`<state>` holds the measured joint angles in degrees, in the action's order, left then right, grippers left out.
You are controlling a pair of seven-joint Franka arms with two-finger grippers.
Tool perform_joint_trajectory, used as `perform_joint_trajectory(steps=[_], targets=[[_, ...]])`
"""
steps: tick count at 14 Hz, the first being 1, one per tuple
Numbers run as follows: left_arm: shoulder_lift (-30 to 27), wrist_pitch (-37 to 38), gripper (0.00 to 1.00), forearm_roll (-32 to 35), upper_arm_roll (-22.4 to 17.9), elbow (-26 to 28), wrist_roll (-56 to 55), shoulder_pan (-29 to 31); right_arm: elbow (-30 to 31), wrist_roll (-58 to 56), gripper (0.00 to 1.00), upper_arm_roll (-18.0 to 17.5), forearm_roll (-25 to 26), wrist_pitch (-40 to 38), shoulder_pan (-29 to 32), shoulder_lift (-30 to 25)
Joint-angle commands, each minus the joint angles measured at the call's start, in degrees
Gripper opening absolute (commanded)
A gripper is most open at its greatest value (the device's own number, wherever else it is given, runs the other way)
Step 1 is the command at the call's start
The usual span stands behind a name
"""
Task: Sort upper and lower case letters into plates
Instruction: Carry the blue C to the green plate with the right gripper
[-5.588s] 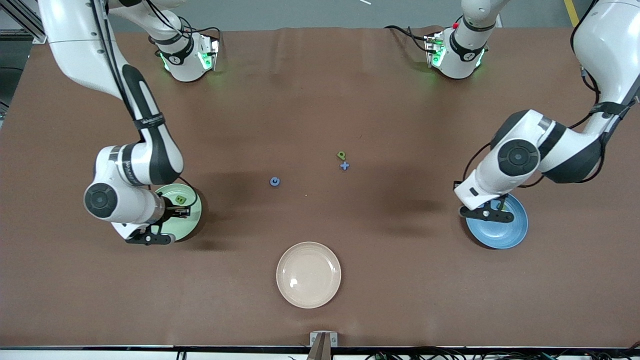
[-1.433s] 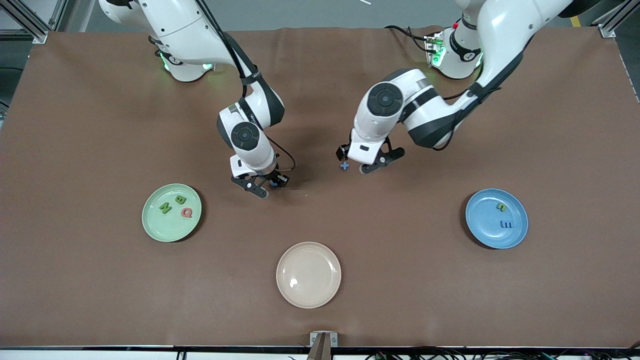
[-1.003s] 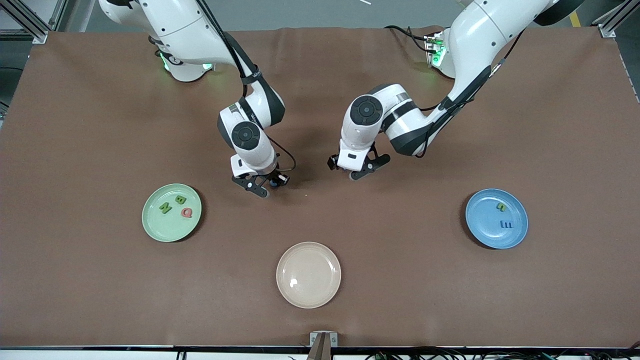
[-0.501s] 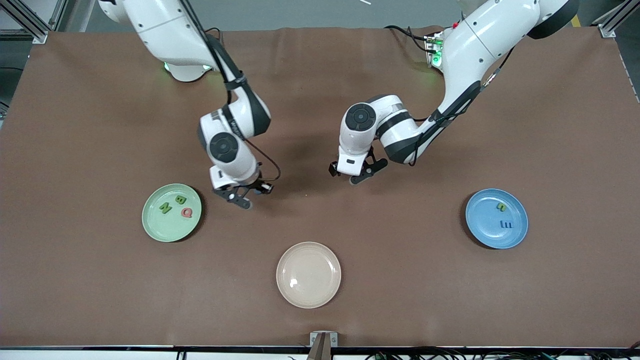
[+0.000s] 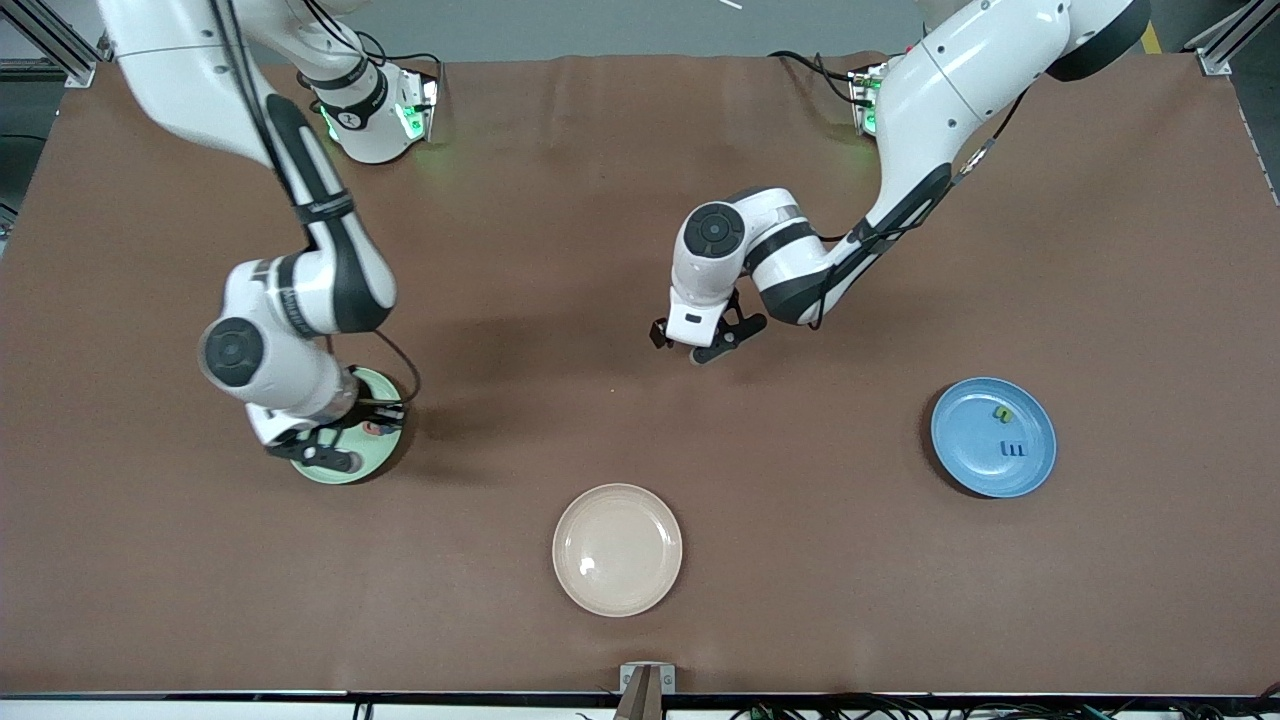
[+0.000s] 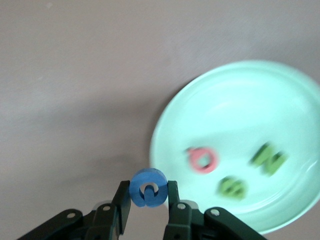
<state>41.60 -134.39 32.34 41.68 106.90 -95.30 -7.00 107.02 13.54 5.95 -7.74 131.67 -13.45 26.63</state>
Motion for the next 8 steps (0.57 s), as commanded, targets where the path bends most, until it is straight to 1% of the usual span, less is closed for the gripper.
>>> perform_joint_trajectory(steps=[1, 5, 8], targets=[[0.50, -0.70, 1.00, 1.85, -0.54, -0.03, -1.82, -1.00, -1.46, -7.80, 0.00, -1.20, 0.09, -0.27, 4.65, 0.61], [1.02, -0.70, 0.99, 3.25, -2.04, 0.06, -1.82, -1.17, -4.27, -10.29, 0.00, -1.21, 0.01, 0.08, 7.38, 5.26], [1.81, -0.70, 0.94, 4.13, -2.12, -0.29, -1.82, -1.95, -5.24, -10.91, 0.00, -1.21, -0.08, 0.60, 7.91, 7.90]])
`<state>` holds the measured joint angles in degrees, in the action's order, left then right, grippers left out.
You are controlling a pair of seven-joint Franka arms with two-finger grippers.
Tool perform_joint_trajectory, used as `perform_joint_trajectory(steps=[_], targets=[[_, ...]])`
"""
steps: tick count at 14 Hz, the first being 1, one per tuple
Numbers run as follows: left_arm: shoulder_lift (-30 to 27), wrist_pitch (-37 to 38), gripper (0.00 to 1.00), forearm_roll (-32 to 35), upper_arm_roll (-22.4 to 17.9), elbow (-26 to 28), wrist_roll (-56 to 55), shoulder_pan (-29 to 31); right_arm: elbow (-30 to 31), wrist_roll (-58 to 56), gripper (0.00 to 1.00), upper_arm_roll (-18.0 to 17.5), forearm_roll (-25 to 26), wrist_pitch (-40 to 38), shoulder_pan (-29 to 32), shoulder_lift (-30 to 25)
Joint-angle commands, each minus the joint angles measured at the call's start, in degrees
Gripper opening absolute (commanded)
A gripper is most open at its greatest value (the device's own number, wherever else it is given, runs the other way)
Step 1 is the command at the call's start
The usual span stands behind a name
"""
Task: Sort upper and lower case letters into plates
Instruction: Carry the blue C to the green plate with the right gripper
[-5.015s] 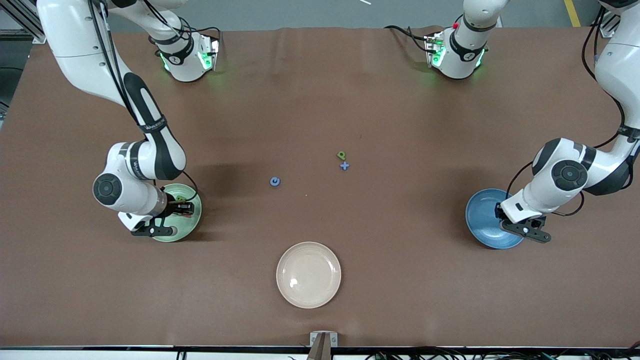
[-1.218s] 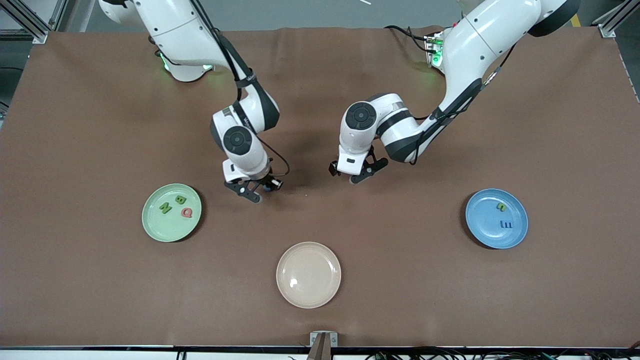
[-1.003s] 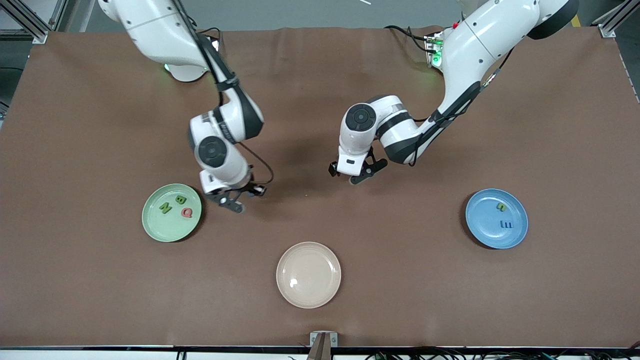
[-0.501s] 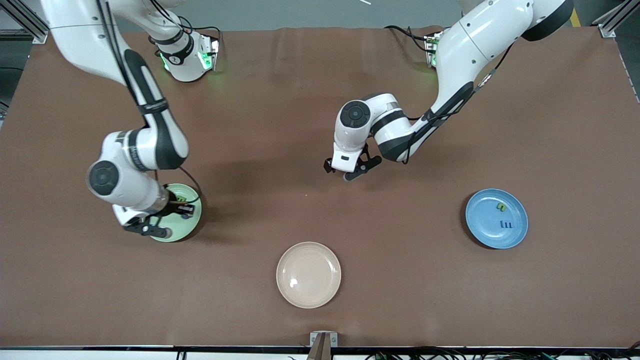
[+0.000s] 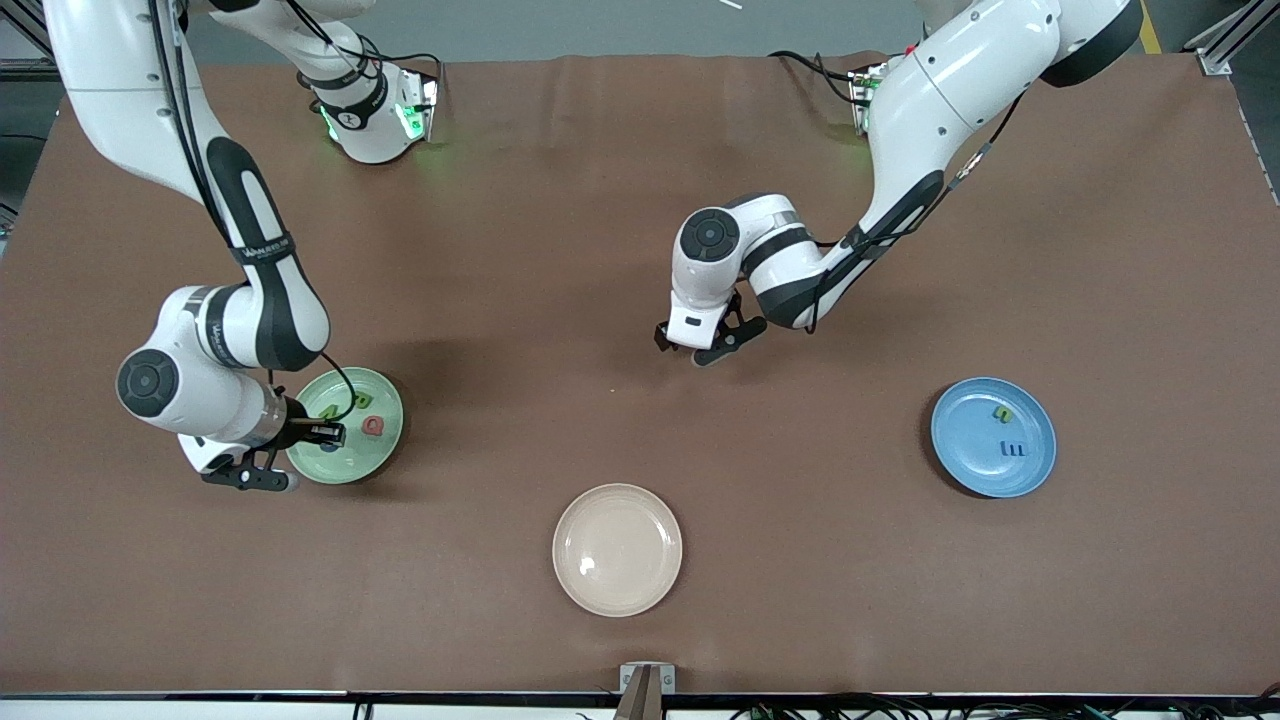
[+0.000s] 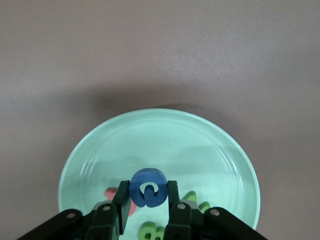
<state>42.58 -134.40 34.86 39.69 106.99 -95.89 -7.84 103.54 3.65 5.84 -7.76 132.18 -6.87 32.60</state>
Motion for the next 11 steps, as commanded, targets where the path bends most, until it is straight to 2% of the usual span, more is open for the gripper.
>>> perform_joint_trajectory(steps=[1, 5, 9, 10, 11], targets=[[1.01, -0.69, 0.89, 1.62, -0.49, -0.56, -1.23, -2.08, -1.67, -0.93, 0.00, -1.09, -0.06, 0.97, 1.33, 2.37], [1.10, -0.69, 0.77, 1.62, -0.93, -0.73, -1.23, -2.88, -2.11, -0.93, 0.01, -1.09, -0.24, 2.21, 1.77, 4.22], [1.10, -0.69, 0.53, 1.88, -1.64, -0.73, -1.14, -2.88, -2.20, -0.93, 0.08, -1.09, -0.15, 1.77, 1.68, 4.14], [1.10, -0.69, 0.47, 1.88, -1.55, -0.73, -1.14, -2.88, -2.38, -1.02, 0.33, -1.09, 0.02, 1.77, 1.68, 4.14], [1.10, -0.69, 0.43, 1.88, -1.64, -0.73, -1.14, -2.88, -2.46, -1.02, 0.91, -1.09, 0.11, 1.68, 1.68, 4.05]])
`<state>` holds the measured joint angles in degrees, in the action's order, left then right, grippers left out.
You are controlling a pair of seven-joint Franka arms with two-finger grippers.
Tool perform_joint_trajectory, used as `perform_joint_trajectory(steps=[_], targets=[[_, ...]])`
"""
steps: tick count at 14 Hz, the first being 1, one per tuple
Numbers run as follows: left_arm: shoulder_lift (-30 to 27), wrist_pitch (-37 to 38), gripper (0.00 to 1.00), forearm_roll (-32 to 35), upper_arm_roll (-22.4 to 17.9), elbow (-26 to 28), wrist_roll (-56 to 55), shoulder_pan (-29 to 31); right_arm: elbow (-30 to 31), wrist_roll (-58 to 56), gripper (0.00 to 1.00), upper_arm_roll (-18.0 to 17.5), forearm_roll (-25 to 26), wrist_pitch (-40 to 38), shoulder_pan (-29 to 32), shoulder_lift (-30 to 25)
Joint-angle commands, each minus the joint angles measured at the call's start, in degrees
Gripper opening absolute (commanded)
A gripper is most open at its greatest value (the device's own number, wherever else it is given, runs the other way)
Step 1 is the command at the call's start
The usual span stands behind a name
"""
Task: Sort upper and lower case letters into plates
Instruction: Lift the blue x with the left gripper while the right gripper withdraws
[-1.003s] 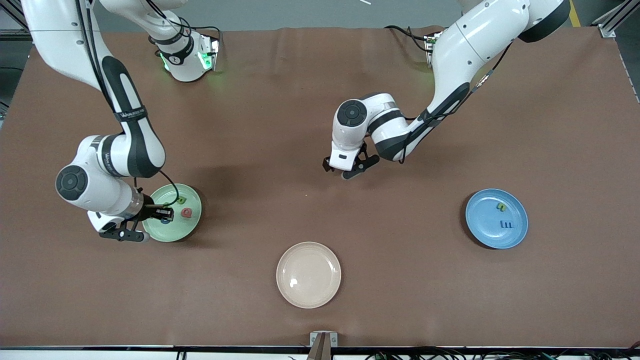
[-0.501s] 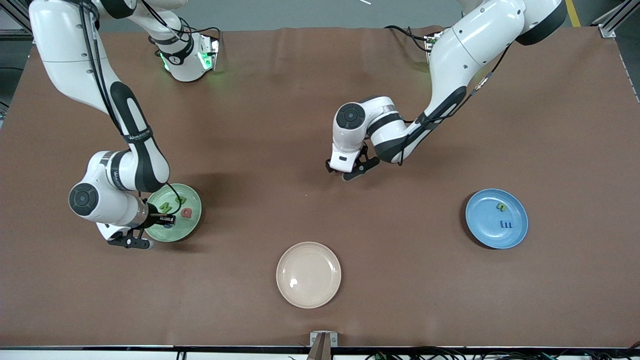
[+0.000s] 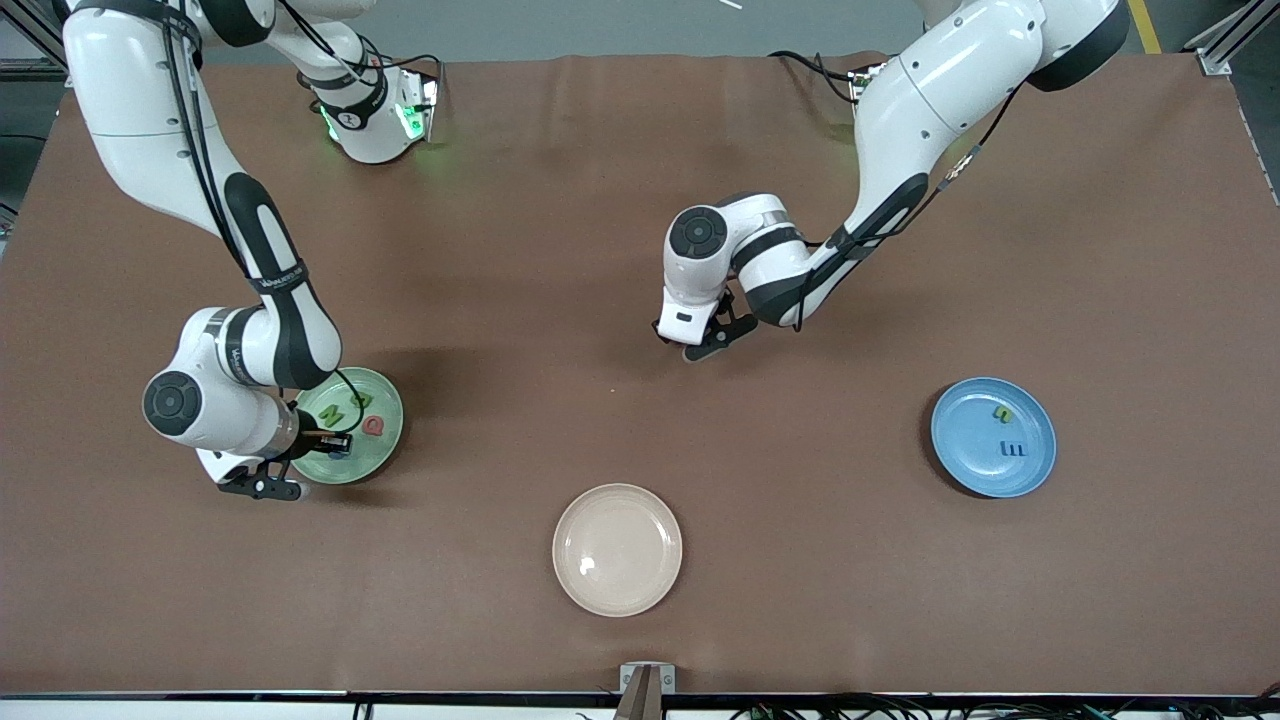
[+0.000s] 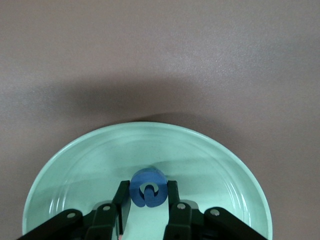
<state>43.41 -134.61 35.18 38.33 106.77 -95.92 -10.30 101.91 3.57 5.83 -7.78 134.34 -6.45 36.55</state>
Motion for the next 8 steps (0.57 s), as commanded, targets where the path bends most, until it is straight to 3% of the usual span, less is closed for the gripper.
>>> perform_joint_trajectory(steps=[1, 5, 8], targets=[[0.27, -0.48, 0.41, 1.56, -0.27, -0.51, -1.12, -0.42, -0.83, -0.93, 1.00, -1.08, 0.13, -0.48, 1.18, 0.10], [0.27, -0.48, 0.35, 1.64, -0.19, -0.51, -1.12, -0.42, -1.53, -1.10, 1.00, -1.08, 0.83, -0.83, 0.91, -0.34], [0.44, -0.48, 0.29, 2.96, -0.27, -0.51, -1.12, -0.42, -2.76, -1.19, 1.00, -0.99, 1.98, -5.65, 0.91, -2.61]])
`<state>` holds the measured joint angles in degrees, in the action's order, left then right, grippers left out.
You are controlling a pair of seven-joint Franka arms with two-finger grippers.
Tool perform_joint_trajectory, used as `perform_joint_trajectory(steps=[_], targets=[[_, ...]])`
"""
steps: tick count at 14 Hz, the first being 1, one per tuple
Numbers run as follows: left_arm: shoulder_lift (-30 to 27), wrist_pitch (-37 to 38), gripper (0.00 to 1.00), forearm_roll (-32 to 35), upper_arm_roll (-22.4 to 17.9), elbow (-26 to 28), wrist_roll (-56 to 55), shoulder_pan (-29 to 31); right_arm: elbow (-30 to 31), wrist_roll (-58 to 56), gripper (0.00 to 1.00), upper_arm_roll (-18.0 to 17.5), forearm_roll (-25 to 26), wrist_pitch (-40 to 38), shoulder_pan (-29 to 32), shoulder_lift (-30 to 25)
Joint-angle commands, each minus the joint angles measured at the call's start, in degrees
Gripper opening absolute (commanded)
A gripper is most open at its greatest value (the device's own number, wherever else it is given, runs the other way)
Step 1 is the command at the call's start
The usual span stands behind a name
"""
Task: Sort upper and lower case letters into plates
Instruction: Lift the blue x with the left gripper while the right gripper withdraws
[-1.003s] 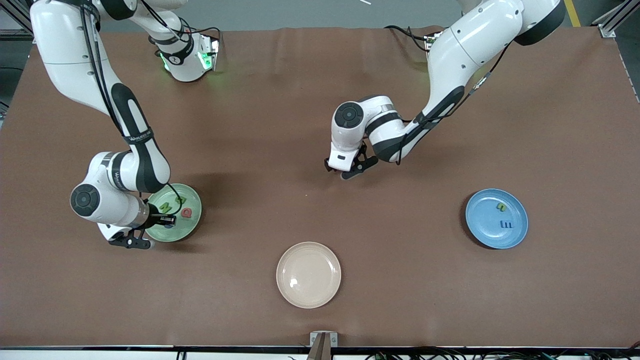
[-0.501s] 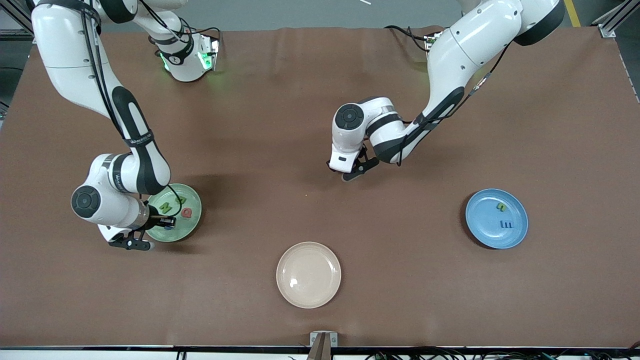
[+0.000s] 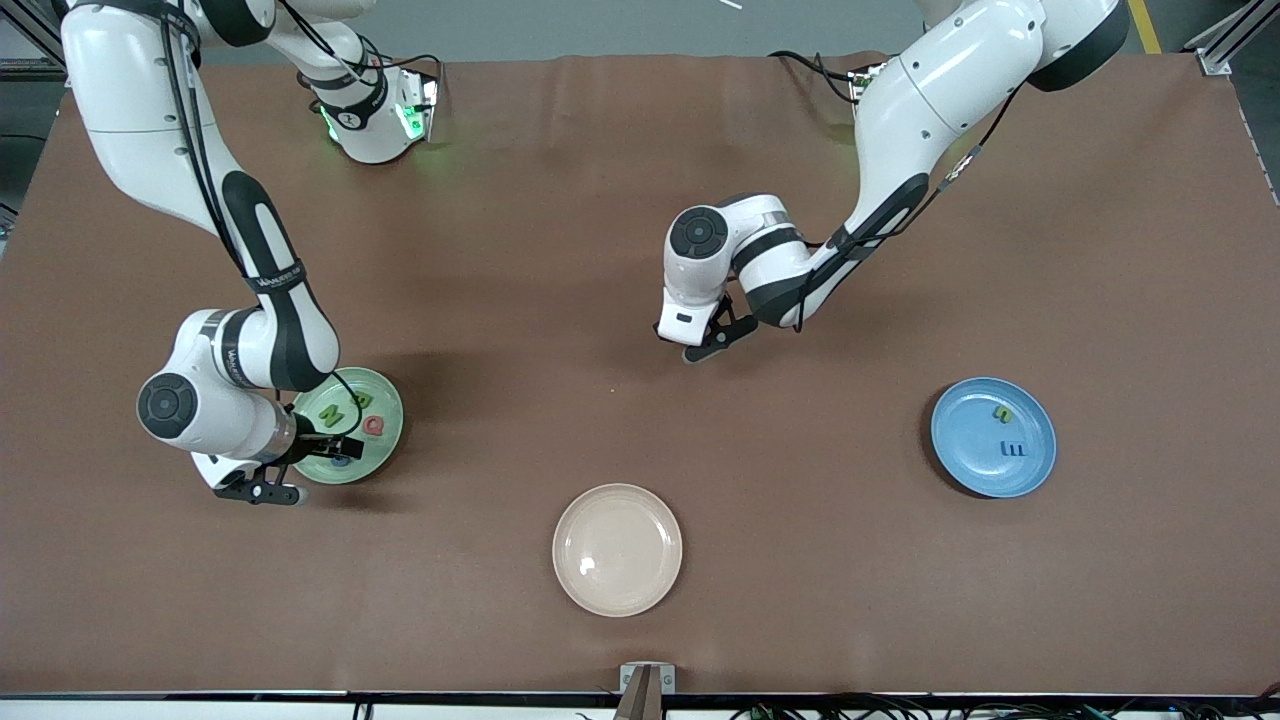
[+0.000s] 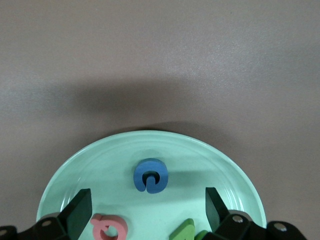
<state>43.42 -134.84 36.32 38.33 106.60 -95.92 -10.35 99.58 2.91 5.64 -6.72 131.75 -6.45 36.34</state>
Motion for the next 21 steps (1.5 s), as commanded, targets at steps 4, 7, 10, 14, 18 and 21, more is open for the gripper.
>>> perform_joint_trajectory(steps=[4, 7, 10, 14, 18, 21], targets=[[0.44, -0.25, 0.06, 2.00, -0.28, -0.34, -0.68, -0.37, -2.02, -0.45, 1.00, -0.80, 3.11, -10.88, 1.00, -7.76], [-0.35, 0.19, 0.02, 2.00, -0.19, -0.25, -0.33, 0.67, -6.84, -0.10, 1.00, -0.72, 3.90, -23.42, 1.18, -11.19], [-3.33, 4.12, 0.02, 1.64, 0.07, -0.16, -0.15, 1.38, -15.70, -0.45, 1.00, 1.65, 4.08, -37.14, 1.27, -11.64], [-7.29, 12.73, 0.01, 0.85, 1.65, 0.10, 5.89, 4.01, -26.78, -1.42, 1.00, 2.54, 4.35, -46.75, 3.54, -11.12], [-8.26, 22.93, 0.01, 0.50, 16.20, -0.34, 17.40, 21.02, -28.57, -1.42, 1.00, 2.45, 3.99, -46.76, 4.52, -11.11], [-8.09, 30.13, 0.01, 0.50, 27.73, -0.34, 29.51, 37.45, -28.66, -0.81, 1.00, 2.53, 3.82, -46.41, 4.78, -11.20]])
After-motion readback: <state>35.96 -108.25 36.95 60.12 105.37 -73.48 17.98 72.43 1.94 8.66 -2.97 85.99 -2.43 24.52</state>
